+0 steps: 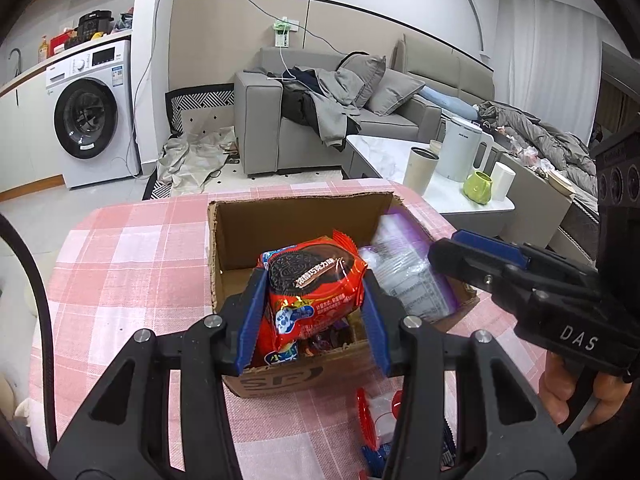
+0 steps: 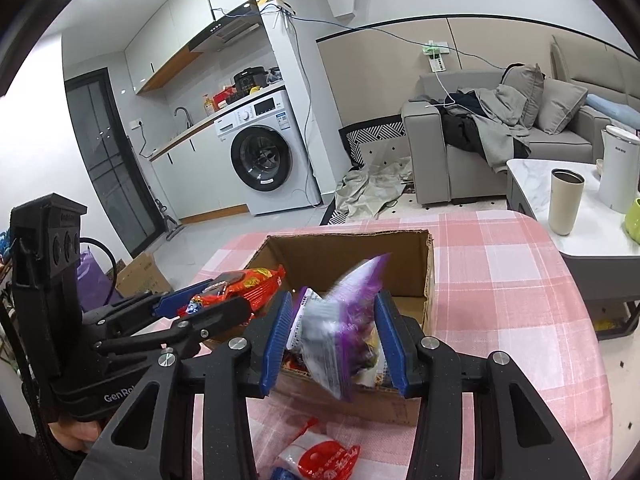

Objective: Organize snacks
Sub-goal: 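Open both grippers to drop the packs into the box, then move both grippers back toward the remaining snacks on the table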

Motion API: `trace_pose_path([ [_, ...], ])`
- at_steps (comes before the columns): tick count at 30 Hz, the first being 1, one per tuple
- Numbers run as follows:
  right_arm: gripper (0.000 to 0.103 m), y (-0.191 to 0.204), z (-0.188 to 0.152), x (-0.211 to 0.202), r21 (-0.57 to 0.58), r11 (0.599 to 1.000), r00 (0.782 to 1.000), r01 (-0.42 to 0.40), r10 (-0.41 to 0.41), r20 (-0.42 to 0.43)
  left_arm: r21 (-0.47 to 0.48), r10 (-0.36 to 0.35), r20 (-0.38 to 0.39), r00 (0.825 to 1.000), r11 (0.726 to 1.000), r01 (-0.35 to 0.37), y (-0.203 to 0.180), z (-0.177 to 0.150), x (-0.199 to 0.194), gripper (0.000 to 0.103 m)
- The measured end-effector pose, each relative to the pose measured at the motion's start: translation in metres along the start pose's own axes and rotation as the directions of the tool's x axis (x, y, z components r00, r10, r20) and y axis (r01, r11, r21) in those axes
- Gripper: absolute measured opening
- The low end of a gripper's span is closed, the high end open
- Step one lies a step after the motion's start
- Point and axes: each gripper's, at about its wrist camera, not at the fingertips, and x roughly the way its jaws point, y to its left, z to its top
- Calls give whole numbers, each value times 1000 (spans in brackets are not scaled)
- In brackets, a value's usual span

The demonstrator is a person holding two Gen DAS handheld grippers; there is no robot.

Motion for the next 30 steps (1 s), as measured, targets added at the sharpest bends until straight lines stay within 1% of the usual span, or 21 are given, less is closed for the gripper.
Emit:
trace_pose_path([
  [5, 40, -1, 1, 9, 2, 1000, 1000, -4, 4, -13, -4, 7, -13, 1000, 1000, -7, 4, 1, 14, 42],
  [12, 40, -3, 1, 11, 7, 1000, 1000, -2, 2, -16, -9, 16, -29, 999, 1000, -16, 8, 1, 33, 43],
  [17, 40, -7, 0, 12, 13, 1000, 1000, 3, -2, -23, 4, 25, -36, 999, 1000, -25, 9, -1, 44, 43],
  [19, 40, -9, -1, 11, 15, 1000, 1000, 5, -5, -23, 11, 29, -37, 999, 1000, -29, 8, -1, 44, 45],
  [20, 40, -9, -1, 11, 16, 1000, 1000, 6, -5, -26, 11, 24, -36, 999, 1000, -24, 8, -1, 44, 47],
  [21, 40, -10, -1, 11, 15, 1000, 1000, 8, -7, -28, 12, 23, -33, 999, 1000, -22, 7, -1, 43, 53],
  [22, 42, -11, -2, 9, 14, 1000, 1000, 11, -11, -27, 15, 22, -28, 999, 1000, -22, 7, -1, 42, 57],
  [23, 49, -11, -3, 8, 13, 1000, 1000, 13, -13, -24, 19, 22, -21, 1000, 1000, -22, 6, -2, 39, 67],
  [24, 51, -11, -4, 6, 13, 1000, 1000, 14, -14, -21, 22, 22, -11, 1000, 1000, -22, 4, -3, 34, 79],
  [25, 53, -12, -5, 3, 9, 1000, 1000, 12, -12, -21, 28, 20, 4, 1000, 999, -20, 3, -4, 30, 82],
  [27, 59, -12, -8, -1, 1, 1000, 1000, 18, -18, -23, 42, 14, 21, 1000, 999, -15, -3, -5, 20, 85],
  [29, 81, -12, -12, -9, 3, 1000, 1000, 13, -13, -17, 46, 25, 24, 999, 999, -26, -5, -9, 13, 88],
  [30, 86, -12, -14, -13, 6, 1000, 1000, 10, -10, -13, 44, 28, 29, 999, 999, -29, -5, -11, 9, 91],
])
